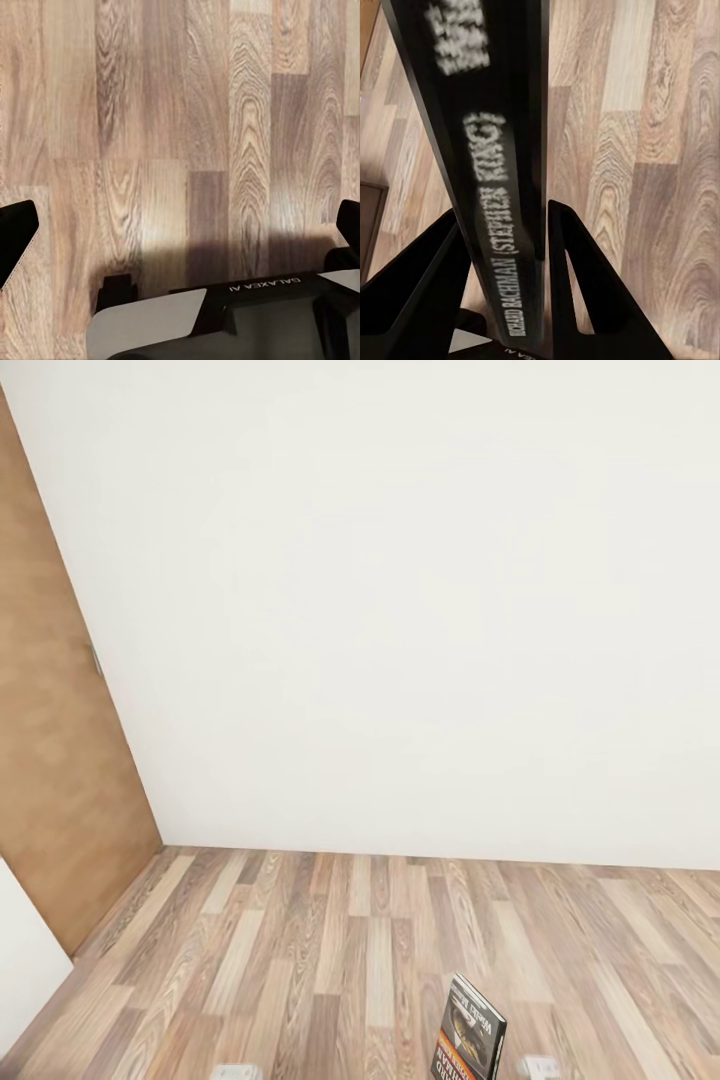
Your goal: In the bedroom, move the book from the bed onto either nightstand, and place the two sandals side by side next to the bed.
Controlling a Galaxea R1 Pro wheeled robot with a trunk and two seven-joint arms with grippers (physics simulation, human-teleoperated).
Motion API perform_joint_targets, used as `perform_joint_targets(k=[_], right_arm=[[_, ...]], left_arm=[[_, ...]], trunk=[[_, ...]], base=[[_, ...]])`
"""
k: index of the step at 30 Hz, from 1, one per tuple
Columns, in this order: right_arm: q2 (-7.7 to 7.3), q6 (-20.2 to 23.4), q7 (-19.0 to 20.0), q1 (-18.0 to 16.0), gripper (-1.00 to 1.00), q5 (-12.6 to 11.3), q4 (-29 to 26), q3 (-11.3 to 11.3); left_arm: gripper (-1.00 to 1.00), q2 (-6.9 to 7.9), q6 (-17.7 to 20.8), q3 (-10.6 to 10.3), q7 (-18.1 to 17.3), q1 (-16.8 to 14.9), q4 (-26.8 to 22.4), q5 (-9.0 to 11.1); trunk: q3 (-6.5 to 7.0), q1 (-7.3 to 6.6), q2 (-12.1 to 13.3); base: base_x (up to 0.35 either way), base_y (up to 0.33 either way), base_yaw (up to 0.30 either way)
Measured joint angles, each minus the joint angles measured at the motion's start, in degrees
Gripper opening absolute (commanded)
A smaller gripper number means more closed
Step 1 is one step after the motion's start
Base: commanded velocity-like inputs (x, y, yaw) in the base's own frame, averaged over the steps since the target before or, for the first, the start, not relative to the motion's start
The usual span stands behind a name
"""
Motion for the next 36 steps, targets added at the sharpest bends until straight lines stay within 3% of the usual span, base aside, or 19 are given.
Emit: perform_joint_targets(k=[36], right_arm=[[0.0, 0.0, 0.0, 0.0, -1.0, 0.0, 0.0, 0.0]], left_arm=[[1.0, 0.0, 0.0, 0.0, 0.0, -0.02, -0.04, 0.0]], trunk=[[0.0, 0.0, 0.0]], base=[[0.312, 0.0, 0.0]])
